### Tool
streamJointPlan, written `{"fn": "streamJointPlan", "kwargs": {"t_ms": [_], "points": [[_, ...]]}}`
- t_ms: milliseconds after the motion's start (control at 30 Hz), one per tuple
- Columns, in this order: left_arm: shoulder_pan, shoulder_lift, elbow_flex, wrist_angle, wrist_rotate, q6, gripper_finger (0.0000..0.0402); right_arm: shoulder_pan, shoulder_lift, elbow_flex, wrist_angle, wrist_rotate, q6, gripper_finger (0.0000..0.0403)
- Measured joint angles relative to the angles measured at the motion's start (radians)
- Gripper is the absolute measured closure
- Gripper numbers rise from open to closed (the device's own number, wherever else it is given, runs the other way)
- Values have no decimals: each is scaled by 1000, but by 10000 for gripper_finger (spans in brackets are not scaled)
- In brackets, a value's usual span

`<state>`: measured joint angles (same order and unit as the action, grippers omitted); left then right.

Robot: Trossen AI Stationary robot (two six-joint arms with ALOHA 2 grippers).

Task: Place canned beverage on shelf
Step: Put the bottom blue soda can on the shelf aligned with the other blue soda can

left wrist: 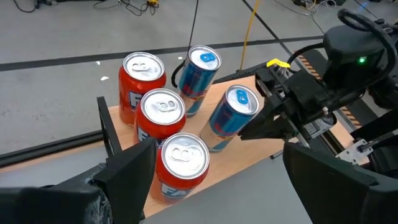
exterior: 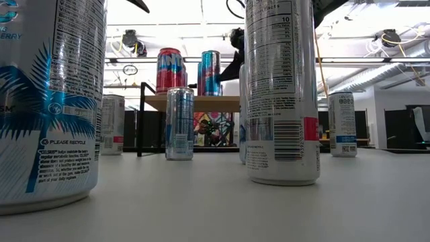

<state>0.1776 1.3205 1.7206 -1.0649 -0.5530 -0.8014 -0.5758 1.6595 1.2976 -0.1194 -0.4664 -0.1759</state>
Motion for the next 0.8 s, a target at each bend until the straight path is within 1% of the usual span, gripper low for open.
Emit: {"fn": "streamJointPlan", "kwargs": {"t_ms": [167, 267, 333, 667, 800], "points": [[0, 0, 0, 0, 0, 5, 50, 0, 41, 0, 38, 3, 28, 403], [0, 0, 0, 0, 0, 5, 50, 0, 54, 0, 49, 32, 33, 403], [0, 0, 0, 0, 0, 4, 50, 0, 56, 0, 49, 49, 33, 403], [-1, 0, 0, 0, 0, 3, 50, 0, 57, 0, 108, 55, 31, 403], [-1, 0, 0, 0, 0, 4, 50, 0, 57, 0, 109, 105, 30, 403]]}}
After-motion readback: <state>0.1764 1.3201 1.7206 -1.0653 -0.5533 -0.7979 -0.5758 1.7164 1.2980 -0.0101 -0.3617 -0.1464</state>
